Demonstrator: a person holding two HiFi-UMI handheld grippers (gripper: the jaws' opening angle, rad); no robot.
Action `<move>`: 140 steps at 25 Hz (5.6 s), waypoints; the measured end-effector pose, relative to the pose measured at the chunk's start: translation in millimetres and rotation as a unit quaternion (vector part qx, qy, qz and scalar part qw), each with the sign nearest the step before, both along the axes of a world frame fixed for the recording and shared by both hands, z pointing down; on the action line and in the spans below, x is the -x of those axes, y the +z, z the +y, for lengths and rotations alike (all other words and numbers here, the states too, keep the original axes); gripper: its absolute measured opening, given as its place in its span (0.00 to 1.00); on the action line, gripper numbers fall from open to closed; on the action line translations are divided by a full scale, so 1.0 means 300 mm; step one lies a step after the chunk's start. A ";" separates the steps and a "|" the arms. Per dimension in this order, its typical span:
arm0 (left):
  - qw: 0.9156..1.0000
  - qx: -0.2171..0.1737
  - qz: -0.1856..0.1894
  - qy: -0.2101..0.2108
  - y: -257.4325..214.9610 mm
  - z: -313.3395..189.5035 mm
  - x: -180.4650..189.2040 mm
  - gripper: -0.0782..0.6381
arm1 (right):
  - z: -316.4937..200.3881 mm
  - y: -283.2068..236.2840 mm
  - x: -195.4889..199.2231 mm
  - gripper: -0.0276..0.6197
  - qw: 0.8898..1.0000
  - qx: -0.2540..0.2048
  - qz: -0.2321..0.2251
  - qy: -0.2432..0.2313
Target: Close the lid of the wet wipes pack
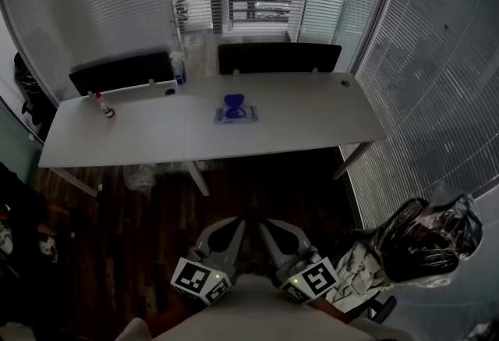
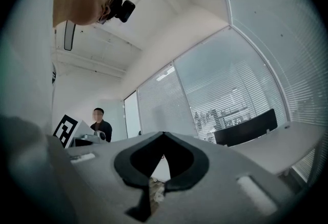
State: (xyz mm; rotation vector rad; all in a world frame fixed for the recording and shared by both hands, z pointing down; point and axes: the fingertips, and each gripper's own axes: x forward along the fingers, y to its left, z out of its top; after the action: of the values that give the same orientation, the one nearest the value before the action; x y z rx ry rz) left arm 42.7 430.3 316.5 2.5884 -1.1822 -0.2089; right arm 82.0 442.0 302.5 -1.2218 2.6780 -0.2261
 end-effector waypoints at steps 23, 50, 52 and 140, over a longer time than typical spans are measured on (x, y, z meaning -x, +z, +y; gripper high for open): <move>1.000 0.004 -0.003 0.006 0.059 -0.254 -0.121 0.11 | -0.237 0.075 -0.114 0.04 1.000 0.010 0.001 0.007; 1.000 0.015 0.014 0.001 0.031 -1.446 0.255 0.11 | -1.455 0.004 0.250 0.04 0.999 0.010 0.037 0.005; 1.000 0.020 0.014 -0.001 0.046 -1.509 0.271 0.11 | -1.519 0.014 0.264 0.04 0.999 0.010 0.036 0.007; 0.891 0.309 -0.322 0.080 1.504 -1.843 0.169 0.11 | -2.367 1.396 0.098 0.22 0.896 0.302 0.261 -0.194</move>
State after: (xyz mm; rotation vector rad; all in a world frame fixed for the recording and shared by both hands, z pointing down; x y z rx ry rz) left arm -7.9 -122.5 767.8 2.1771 -0.9718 0.9729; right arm 52.5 -268.0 721.2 -0.9444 3.4725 -0.9802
